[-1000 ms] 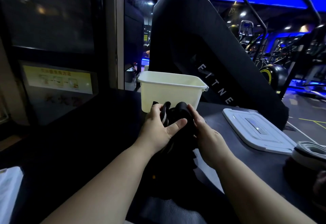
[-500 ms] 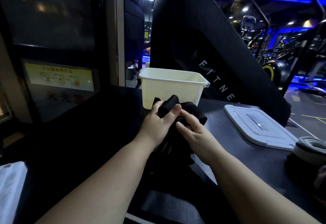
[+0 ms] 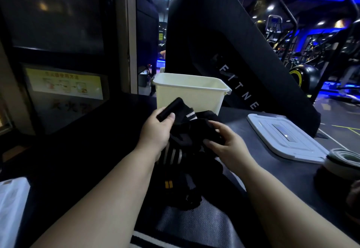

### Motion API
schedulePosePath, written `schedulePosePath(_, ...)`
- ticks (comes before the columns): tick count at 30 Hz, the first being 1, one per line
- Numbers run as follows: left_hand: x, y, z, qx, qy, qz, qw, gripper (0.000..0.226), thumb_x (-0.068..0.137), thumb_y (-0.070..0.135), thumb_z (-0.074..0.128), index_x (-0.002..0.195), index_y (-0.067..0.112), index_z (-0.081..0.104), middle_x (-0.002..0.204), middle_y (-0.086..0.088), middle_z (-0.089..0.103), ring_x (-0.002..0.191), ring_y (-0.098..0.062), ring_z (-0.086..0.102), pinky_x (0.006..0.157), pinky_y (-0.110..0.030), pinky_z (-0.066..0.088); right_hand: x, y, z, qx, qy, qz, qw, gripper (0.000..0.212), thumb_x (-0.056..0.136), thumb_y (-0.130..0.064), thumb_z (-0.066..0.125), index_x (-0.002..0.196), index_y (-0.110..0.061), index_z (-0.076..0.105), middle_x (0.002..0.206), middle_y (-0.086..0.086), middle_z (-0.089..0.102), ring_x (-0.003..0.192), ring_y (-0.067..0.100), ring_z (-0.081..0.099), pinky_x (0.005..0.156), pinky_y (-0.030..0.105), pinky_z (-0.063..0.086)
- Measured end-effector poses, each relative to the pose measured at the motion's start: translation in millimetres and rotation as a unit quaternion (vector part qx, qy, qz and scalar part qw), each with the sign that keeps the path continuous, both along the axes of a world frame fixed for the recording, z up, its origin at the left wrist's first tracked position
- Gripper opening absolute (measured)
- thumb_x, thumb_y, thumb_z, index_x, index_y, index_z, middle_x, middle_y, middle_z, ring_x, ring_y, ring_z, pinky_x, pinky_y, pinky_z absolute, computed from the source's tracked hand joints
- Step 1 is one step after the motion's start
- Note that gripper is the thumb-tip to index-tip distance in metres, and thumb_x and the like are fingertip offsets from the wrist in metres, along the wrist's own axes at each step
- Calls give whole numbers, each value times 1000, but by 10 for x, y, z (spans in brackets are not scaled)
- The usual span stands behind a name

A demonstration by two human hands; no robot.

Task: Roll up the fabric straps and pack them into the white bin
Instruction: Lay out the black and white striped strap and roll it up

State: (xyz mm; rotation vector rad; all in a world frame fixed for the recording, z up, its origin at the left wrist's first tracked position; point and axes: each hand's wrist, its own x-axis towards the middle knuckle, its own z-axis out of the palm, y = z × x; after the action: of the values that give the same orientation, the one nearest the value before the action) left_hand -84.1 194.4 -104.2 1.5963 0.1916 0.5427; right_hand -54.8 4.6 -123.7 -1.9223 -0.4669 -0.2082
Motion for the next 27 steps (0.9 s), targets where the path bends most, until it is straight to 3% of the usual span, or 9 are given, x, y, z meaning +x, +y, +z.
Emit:
schedulePosePath(4,16,98,17,-12,-8,0,1000,13,91,29,62,103,34,63,101,0,71,100,-20,66,97,-46,51,17,-65,30,70,22,-20,997,42,86,-2,68,109,-36,60,93,-4,67,63,-4,62,56,14,50)
schedulePosePath(7,20,143,45,-49,-14,-4,999,13,94,23,61,104,29,64,101,-2,70,101,-21,67,96,-43,52,27,-51,24,83,38,-4,996,40,86,-3,68,106,-38,61,94,-4,70,75,2,67,69,20,56)
schedulePosePath(11,35,290,69,-104,-22,32,994,24,95,21,60,118,18,64,107,-6,70,104,-24,66,99,-47,50,66,-91,24,124,65,9,990,35,90,-5,64,116,-28,64,108,3,72,102,21,68,92,38,55)
schedulePosePath(17,46,358,68,-115,-31,51,992,27,94,22,61,121,20,64,110,-4,69,106,-21,65,100,-46,49,101,-126,46,202,95,22,975,38,95,0,55,119,-28,61,116,15,68,105,30,66,94,43,54)
schedulePosePath(19,50,362,85,-123,-35,63,990,28,94,19,61,122,21,62,110,-2,68,105,-19,64,101,-42,49,135,-165,74,224,102,27,969,43,95,2,52,123,-29,61,119,13,67,102,30,67,88,39,56)
schedulePosePath(22,43,345,83,-123,-37,67,989,32,94,18,61,126,22,60,112,-2,68,104,-18,64,100,-39,49,134,-180,127,245,108,20,963,49,93,10,46,111,-32,65,117,7,68,82,20,65,55,20,53)
schedulePosePath(23,42,334,71,-118,-36,60,990,32,94,19,61,125,24,60,112,-2,68,104,-18,64,100,-40,49,125,-175,136,249,110,15,962,52,91,12,44,107,-33,66,116,6,69,81,19,64,50,18,50)
schedulePosePath(27,19,224,58,-65,-32,9,997,28,93,14,62,110,36,61,110,-1,68,102,-20,67,96,-45,52,75,-152,175,252,107,-10,962,51,91,11,43,103,-32,67,108,0,71,95,20,66,63,21,55)
